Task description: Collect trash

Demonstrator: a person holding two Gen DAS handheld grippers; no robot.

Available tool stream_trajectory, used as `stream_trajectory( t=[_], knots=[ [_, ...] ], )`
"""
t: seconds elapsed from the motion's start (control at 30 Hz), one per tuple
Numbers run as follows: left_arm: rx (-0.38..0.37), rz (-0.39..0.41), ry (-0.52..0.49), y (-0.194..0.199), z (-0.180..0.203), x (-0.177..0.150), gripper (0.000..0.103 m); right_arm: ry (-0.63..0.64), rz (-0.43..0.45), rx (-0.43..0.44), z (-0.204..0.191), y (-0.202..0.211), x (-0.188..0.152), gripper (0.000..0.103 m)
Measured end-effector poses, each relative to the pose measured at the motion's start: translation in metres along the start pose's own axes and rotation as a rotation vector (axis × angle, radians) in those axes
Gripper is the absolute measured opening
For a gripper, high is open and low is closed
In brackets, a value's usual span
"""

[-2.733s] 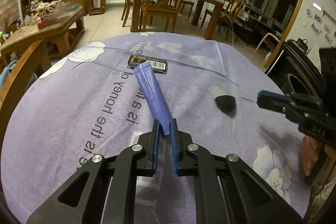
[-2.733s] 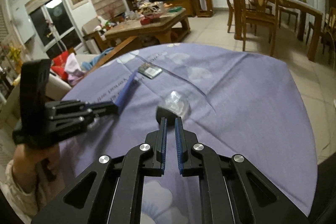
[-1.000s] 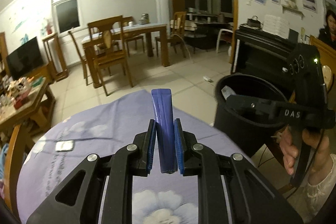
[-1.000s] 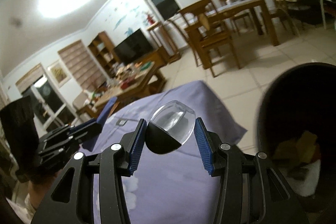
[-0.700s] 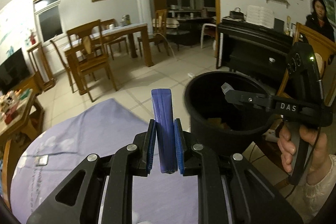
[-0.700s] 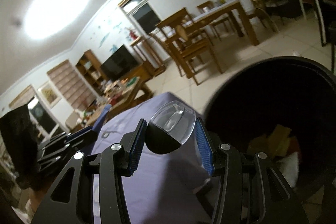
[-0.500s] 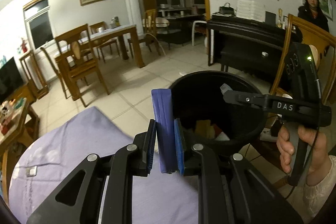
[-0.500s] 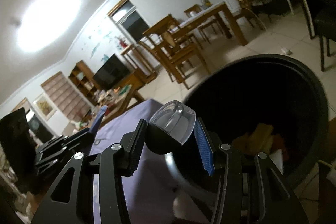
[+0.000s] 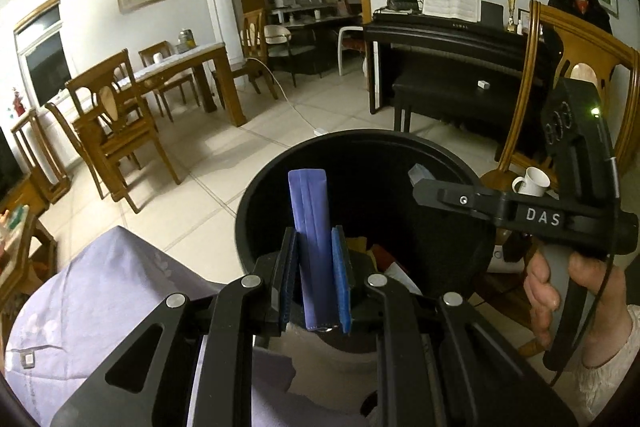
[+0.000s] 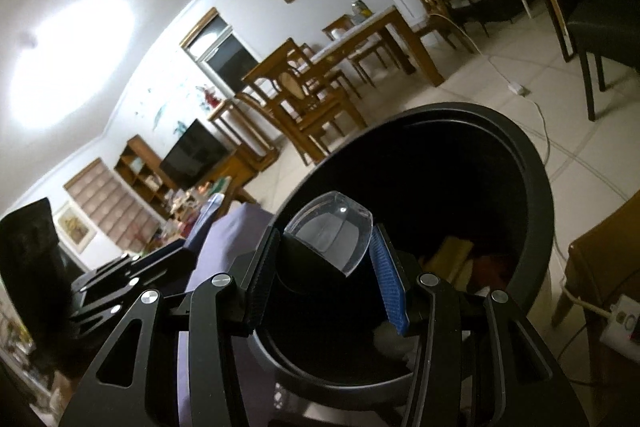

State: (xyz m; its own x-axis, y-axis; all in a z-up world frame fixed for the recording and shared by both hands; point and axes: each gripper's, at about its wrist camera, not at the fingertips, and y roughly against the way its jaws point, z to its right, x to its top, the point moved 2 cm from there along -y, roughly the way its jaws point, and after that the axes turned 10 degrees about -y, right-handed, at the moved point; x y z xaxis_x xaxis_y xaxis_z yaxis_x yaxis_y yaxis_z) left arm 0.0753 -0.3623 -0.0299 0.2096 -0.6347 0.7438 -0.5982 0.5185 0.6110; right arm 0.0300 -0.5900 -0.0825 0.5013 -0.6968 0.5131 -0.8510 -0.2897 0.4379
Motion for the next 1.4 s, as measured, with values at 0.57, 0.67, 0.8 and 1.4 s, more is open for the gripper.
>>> stream_trajectory(
  t=[0.57, 0.67, 0.8, 1.4],
  knots=[
    [0.112, 0.077, -0.058, 0.028, 0.011, 0.013, 0.098, -0.046, 0.033, 0.003, 0.003, 0.009, 0.001, 0.071],
    [0.144, 0.077, -0.075, 0.040, 0.010, 0.010, 0.098, -0.038, 0.019, 0.013, -0.006, 0.008, -0.004, 0.074],
    [0.189, 0.075, -0.050, 0.067, 0.000, -0.002, 0.098, -0.012, -0.012, 0.035, -0.032, 0.004, -0.016, 0.075],
    [0.490, 0.074, 0.347, 0.229, -0.127, -0.142, 0.098, 0.247, -0.241, 0.184, -0.247, -0.068, -0.130, 0.095]
  ],
)
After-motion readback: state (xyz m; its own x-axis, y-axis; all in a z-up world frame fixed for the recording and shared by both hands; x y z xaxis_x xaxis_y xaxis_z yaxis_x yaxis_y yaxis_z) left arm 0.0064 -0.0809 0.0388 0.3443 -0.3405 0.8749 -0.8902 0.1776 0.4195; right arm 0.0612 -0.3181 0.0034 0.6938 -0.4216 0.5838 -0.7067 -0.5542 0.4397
